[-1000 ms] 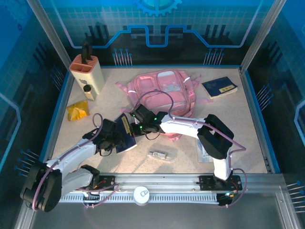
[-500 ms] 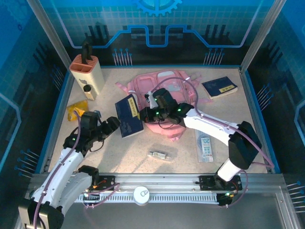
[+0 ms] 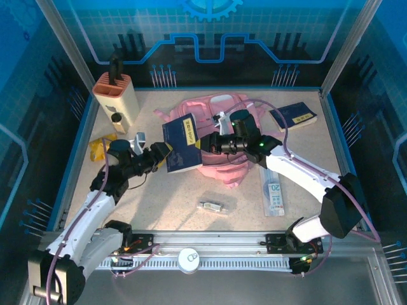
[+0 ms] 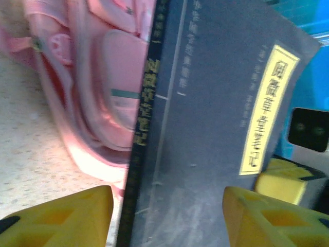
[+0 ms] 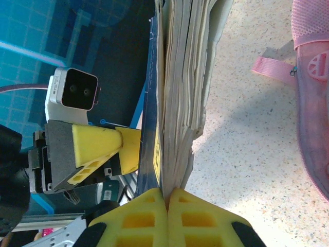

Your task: Pack the student bag

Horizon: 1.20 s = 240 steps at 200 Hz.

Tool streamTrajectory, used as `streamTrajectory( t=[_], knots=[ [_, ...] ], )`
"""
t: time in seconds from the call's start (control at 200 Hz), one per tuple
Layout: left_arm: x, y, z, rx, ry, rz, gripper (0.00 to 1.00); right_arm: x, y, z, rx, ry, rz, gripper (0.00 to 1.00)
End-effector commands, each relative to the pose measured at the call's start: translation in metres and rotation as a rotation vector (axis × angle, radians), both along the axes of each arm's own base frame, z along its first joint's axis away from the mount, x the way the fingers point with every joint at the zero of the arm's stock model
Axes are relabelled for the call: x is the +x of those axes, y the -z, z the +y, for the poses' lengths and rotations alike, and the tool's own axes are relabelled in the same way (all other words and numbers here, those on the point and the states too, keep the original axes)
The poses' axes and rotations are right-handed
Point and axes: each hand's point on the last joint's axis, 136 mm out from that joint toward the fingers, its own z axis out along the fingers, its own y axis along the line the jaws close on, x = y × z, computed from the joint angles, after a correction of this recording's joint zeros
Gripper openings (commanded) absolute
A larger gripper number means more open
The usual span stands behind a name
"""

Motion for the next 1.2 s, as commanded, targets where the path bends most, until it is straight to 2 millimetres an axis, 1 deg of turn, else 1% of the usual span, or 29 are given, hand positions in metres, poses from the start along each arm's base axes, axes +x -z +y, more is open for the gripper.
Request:
streamTrajectory(
  t=[0.0, 0.15, 0.26, 0.285, 0.43, 0.47, 0.495, 0.63, 0.675, 0.68, 0.745, 0.815, 0.876, 0.956, 1.021, 1.081, 1.111, 1.136, 1.196],
  knots=[
    [0.002, -0.016, -0.013, -0.054, 0.049, -0.038, 0.55, 0.0, -0.026, -0.002, 0.094, -0.014, -0.036, 0.0],
    [0.005, -0.019, -0.025, -0.086, 0.076, -0.047, 0.48, 0.002, -0.022, -0.001, 0.109, -0.012, -0.018, 0.0],
    [0.004, -0.023, -0.032, -0.09, 0.093, -0.058, 0.37, 0.003, -0.015, -0.004, 0.088, 0.003, -0.018, 0.0],
    [0.004, -0.024, -0.032, -0.093, 0.092, -0.064, 0.36, 0.004, -0.013, -0.005, 0.083, 0.009, -0.013, 0.0],
    [0.005, -0.033, -0.032, -0.096, 0.089, -0.092, 0.2, 0.005, -0.006, -0.011, 0.071, 0.023, -0.002, 0.0],
    [0.005, -0.036, -0.032, -0.098, 0.09, -0.099, 0.18, 0.005, -0.004, -0.012, 0.065, 0.026, 0.004, 0.0],
    [0.005, -0.037, -0.032, -0.101, 0.09, -0.102, 0.17, 0.005, -0.003, -0.013, 0.065, 0.026, 0.005, 0.03],
    [0.007, -0.053, -0.034, -0.135, 0.09, -0.144, 0.12, 0.001, 0.005, -0.015, 0.063, 0.024, 0.04, 0.3],
    [0.008, -0.059, -0.034, -0.148, 0.087, -0.16, 0.11, 0.0, 0.01, -0.016, 0.064, 0.029, 0.057, 0.42],
    [0.008, -0.059, -0.034, -0.149, 0.086, -0.161, 0.1, 0.0, 0.01, -0.016, 0.065, 0.03, 0.06, 0.44],
    [0.009, -0.069, -0.035, -0.165, 0.084, -0.191, 0.09, -0.001, 0.017, -0.018, 0.053, 0.04, 0.088, 0.63],
    [0.01, -0.079, -0.037, -0.18, 0.083, -0.222, 0.09, -0.003, 0.021, -0.018, 0.055, 0.042, 0.113, 0.74],
    [0.01, -0.084, -0.039, -0.184, 0.083, -0.243, 0.1, -0.005, 0.019, -0.014, 0.086, 0.026, 0.129, 0.79],
    [0.011, -0.088, -0.043, -0.182, 0.088, -0.253, 0.09, -0.009, 0.013, -0.006, 0.127, -0.005, 0.149, 0.81],
    [0.014, -0.089, -0.044, -0.176, 0.084, -0.255, 0.09, -0.013, 0.002, 0.0, 0.165, -0.025, 0.139, 0.81],
    [0.015, -0.089, -0.045, -0.167, 0.084, -0.262, 0.09, -0.014, -0.01, 0.003, 0.219, -0.039, 0.128, 0.76],
    [0.016, -0.088, -0.045, -0.162, 0.082, -0.261, 0.09, -0.015, -0.014, 0.005, 0.241, -0.046, 0.135, 0.72],
    [0.017, -0.086, -0.045, -0.158, 0.081, -0.257, 0.09, -0.014, -0.021, 0.006, 0.267, -0.053, 0.119, 0.68],
    [0.019, -0.083, -0.045, -0.145, 0.074, -0.248, 0.09, -0.015, -0.024, 0.007, 0.277, -0.06, 0.12, 0.61]
  ],
)
